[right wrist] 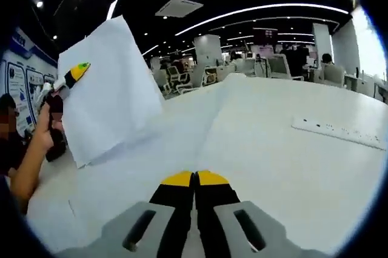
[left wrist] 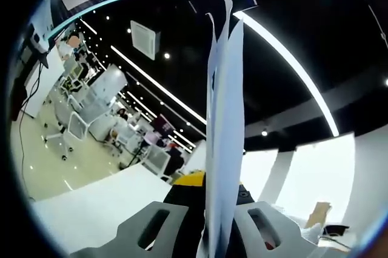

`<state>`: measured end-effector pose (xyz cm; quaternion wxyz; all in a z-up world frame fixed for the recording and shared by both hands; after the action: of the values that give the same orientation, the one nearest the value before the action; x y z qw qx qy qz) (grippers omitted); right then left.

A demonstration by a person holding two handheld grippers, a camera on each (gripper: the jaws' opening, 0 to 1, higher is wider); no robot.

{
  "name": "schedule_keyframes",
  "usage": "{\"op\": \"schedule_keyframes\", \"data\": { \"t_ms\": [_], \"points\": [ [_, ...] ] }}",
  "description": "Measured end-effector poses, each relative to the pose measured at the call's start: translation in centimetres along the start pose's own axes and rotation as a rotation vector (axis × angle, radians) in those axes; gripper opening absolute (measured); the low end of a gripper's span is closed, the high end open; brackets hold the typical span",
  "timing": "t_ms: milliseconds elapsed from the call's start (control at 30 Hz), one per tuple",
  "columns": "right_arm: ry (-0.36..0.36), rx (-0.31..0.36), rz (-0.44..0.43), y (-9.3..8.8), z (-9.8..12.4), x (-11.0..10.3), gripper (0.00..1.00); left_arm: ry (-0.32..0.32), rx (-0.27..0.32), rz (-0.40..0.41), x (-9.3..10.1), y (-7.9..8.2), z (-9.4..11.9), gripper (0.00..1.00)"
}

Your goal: Organize the stack of printing papers by aligning and flattening the scattered papers on the table

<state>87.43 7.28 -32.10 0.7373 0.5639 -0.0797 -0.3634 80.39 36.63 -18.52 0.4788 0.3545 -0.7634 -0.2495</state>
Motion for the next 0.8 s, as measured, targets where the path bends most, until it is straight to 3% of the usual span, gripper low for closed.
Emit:
{"op": "schedule_keyframes", "data": {
  "t_ms": [100, 167, 800],
  "points": [
    [0.025, 0.007, -0.125, 0.7, 0.5, 0.1, 0.00, 0.001, -0.002, -0.001, -0.1, -0.1, 0.0, 0.06],
    [0.030, 0.019, -0.156, 1.2, 1.0, 0.4, 0.00, 0.002, -0.003, 0.001, -0.1, -0.1, 0.0, 0.06],
    [-0.057, 0.127, -0.164, 5.8, 7.4, 3.8, 0.00, 0.018, -0.030, 0.019, -0.7, -0.9, -0.2, 0.06]
  ]
}}
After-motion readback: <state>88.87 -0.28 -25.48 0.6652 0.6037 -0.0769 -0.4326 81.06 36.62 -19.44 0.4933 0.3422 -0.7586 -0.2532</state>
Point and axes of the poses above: the point that each gripper's makers call its tool centre point, and the gripper's own axes: z roughly backward along the fingers, x roughly to its right, y roughly out of its top, the point moved 4 cm from there along z, roughly backward along the fingers, and after that the axes turned 4 degrees about y, right-handed, at the moved point
